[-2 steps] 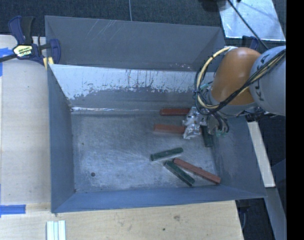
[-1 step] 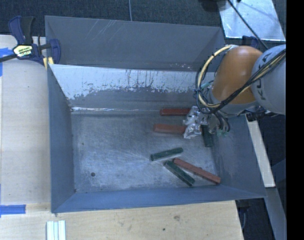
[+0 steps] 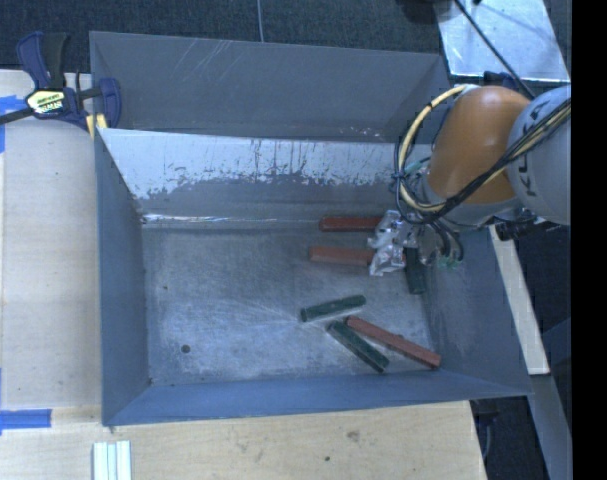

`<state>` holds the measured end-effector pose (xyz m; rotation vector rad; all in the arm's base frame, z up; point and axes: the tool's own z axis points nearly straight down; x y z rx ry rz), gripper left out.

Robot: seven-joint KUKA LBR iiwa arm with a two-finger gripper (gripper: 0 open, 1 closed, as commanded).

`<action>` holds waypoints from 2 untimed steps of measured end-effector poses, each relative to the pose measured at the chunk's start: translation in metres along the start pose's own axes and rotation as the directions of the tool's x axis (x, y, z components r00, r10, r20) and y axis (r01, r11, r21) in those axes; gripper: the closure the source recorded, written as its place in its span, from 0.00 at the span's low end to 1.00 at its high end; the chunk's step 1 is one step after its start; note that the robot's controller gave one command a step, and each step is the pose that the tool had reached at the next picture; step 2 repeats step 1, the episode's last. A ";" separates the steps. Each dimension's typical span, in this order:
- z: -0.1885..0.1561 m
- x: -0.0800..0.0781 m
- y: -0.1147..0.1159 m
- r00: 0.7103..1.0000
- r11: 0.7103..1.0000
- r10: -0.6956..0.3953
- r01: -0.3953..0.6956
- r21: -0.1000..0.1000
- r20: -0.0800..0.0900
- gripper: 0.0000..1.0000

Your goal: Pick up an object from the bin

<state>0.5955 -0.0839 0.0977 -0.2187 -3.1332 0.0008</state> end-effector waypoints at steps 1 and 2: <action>-0.018 0.000 0.000 1.000 1.000 -0.001 0.001 0.000 0.000 1.00; -0.018 0.000 0.000 1.000 1.000 -0.001 0.001 0.000 0.000 1.00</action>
Offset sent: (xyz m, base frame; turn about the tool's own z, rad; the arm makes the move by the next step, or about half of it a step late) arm 0.0001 0.0000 0.0386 0.0000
